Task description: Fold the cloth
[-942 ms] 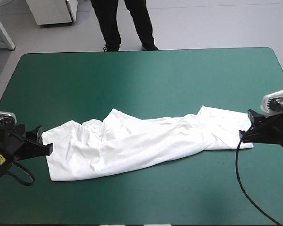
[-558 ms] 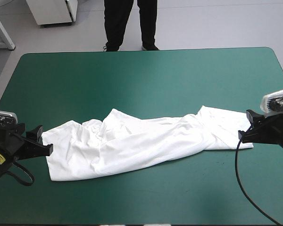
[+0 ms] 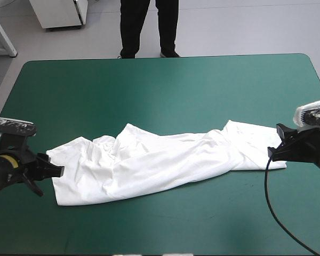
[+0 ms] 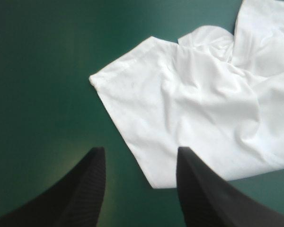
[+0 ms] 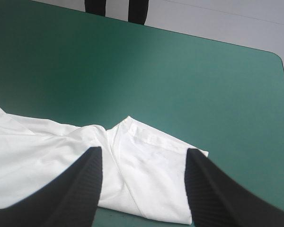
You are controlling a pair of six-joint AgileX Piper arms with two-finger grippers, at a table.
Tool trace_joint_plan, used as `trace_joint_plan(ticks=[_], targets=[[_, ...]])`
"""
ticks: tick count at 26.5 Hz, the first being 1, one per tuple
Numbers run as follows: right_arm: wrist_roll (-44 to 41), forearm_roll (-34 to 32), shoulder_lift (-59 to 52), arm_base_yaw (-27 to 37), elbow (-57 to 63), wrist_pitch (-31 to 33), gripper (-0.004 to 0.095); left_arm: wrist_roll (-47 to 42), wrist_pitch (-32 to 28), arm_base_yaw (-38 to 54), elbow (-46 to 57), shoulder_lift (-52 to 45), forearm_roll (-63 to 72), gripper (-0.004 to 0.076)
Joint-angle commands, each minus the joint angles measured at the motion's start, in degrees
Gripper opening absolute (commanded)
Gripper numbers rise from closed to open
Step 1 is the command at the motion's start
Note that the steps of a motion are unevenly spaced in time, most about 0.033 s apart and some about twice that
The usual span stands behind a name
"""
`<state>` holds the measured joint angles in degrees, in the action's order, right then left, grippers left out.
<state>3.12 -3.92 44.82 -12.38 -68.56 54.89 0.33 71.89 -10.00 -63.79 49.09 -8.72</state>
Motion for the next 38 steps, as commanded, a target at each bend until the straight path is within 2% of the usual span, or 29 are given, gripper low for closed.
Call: trace_joint_plan(ticks=[1,5,7,9,17,27,38], targets=[[0.9,1.5,0.4,0.3,-1.7,-2.5,0.0494,0.1,2.0,-0.1,-2.0,4.5,1.3,0.0351],[1.5,0.4,0.5,-1.5,-1.6,-1.9,0.0493,1.3,2.0,-0.1,-1.9,9.5,1.8,0.0378],[1.5,-2.0,0.6,-3.7,-1.6,-1.8,0.0493,1.3,2.1,-0.1,-1.9,9.9,2.0,0.0414],[1.4,-4.3,0.9,-5.3,-1.5,-1.5,0.0493,1.3,2.1,-0.1,-1.2,9.3,2.7,0.0416],[0.9,-6.1,0.9,-8.6,-1.5,0.2,0.0493,2.1,2.1,5.3,11.8,7.6,7.2,0.0427],[0.9,-6.3,0.9,-10.0,-1.5,0.2,0.0493,2.3,1.6,6.2,19.3,9.6,2.7,0.0484],[0.9,-6.1,0.9,-10.0,-1.5,0.1,0.0489,2.3,-7.6,6.2,19.6,22.0,4.6,0.0484]])
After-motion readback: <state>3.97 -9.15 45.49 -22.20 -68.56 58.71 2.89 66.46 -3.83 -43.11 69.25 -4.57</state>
